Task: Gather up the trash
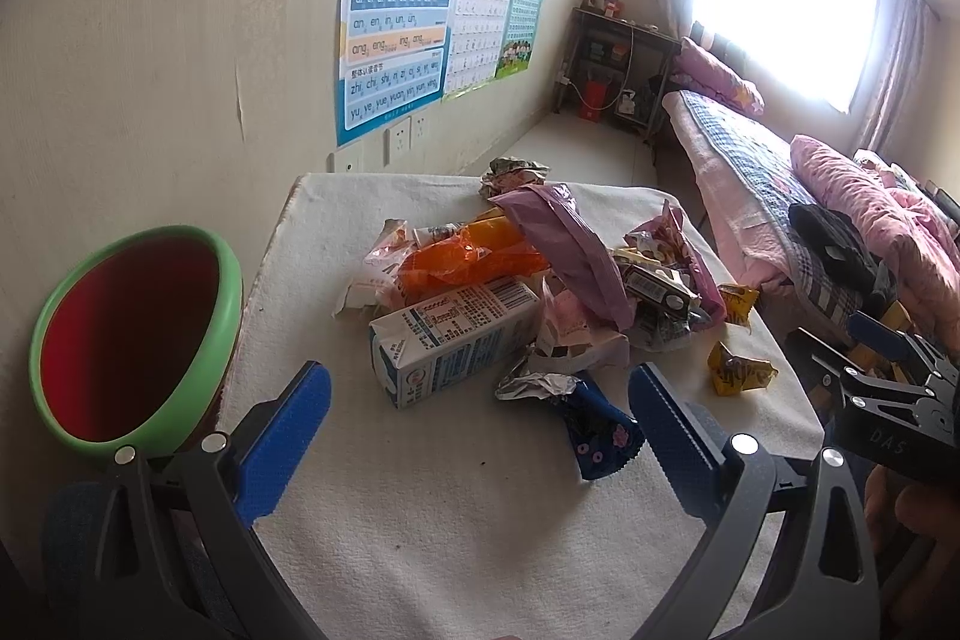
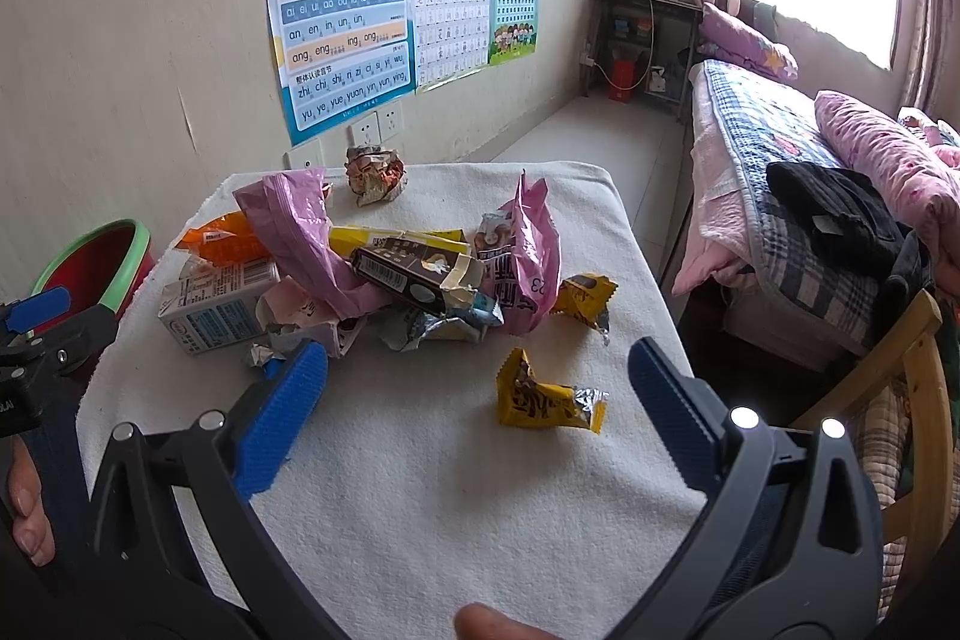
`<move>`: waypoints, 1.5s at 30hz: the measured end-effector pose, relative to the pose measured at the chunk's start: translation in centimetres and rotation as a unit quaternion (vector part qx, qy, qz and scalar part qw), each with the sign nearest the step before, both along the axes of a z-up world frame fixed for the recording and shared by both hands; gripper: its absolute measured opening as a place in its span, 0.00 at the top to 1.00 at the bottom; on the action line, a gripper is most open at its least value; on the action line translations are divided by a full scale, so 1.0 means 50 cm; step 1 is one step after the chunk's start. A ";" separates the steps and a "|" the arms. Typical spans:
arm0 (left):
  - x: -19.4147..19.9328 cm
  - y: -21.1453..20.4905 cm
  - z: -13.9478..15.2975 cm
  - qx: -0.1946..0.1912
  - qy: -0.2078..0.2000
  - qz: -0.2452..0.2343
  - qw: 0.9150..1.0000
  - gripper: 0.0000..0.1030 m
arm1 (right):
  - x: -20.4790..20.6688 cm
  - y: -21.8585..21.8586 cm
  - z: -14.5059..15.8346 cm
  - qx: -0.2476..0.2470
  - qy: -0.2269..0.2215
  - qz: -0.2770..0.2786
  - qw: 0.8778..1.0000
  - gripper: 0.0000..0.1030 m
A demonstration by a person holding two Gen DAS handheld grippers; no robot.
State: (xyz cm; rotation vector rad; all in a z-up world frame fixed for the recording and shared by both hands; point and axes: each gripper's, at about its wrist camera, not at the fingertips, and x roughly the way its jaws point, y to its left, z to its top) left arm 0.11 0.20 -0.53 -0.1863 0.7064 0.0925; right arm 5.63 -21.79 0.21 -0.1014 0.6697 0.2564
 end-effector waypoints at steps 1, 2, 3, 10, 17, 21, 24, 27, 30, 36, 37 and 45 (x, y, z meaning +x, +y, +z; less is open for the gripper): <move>0.000 0.000 0.000 0.000 0.000 0.000 1.000 0.08 | 0.000 0.000 -0.001 0.000 0.000 0.000 1.000 0.04; 0.000 0.000 -0.001 0.000 0.000 0.000 1.000 0.08 | 0.000 0.000 -0.001 0.000 0.001 0.000 1.000 0.04; 0.000 0.000 -0.001 0.000 0.000 0.000 1.000 0.08 | 0.001 0.001 -0.001 0.000 0.001 0.000 1.000 0.04; -0.001 0.000 -0.001 -0.001 0.001 0.000 1.000 0.08 | 0.001 0.000 -0.002 0.001 0.002 -0.001 1.000 0.04; -0.001 -0.001 -0.002 -0.001 0.002 0.000 1.000 0.08 | 0.002 0.000 -0.005 -0.001 0.003 0.000 1.000 0.04; -0.001 -0.003 -0.006 -0.002 0.004 0.000 1.000 0.08 | 0.004 -0.001 -0.006 -0.001 0.004 -0.001 1.000 0.04; 0.000 -0.001 -0.006 -0.002 0.004 0.000 1.000 0.08 | 0.004 0.000 -0.005 0.000 0.003 -0.001 1.000 0.04; 0.000 -0.002 -0.006 -0.001 0.005 -0.001 1.000 0.08 | 0.004 0.000 -0.004 0.000 0.002 -0.003 1.000 0.04; 0.002 -0.007 -0.006 0.004 0.006 -0.004 1.000 0.08 | 0.004 0.000 -0.001 -0.001 -0.001 -0.003 1.000 0.04; 0.005 -0.014 -0.009 0.008 0.012 -0.012 1.000 0.08 | 0.007 -0.004 -0.003 0.001 0.003 -0.009 1.000 0.04; 0.007 -0.014 -0.009 0.008 0.015 -0.012 1.000 0.08 | 0.010 -0.004 -0.004 0.002 0.005 -0.010 1.000 0.04; 0.009 -0.010 -0.011 0.002 0.016 -0.007 1.000 0.08 | 0.010 -0.009 -0.008 0.010 0.012 -0.007 1.000 0.04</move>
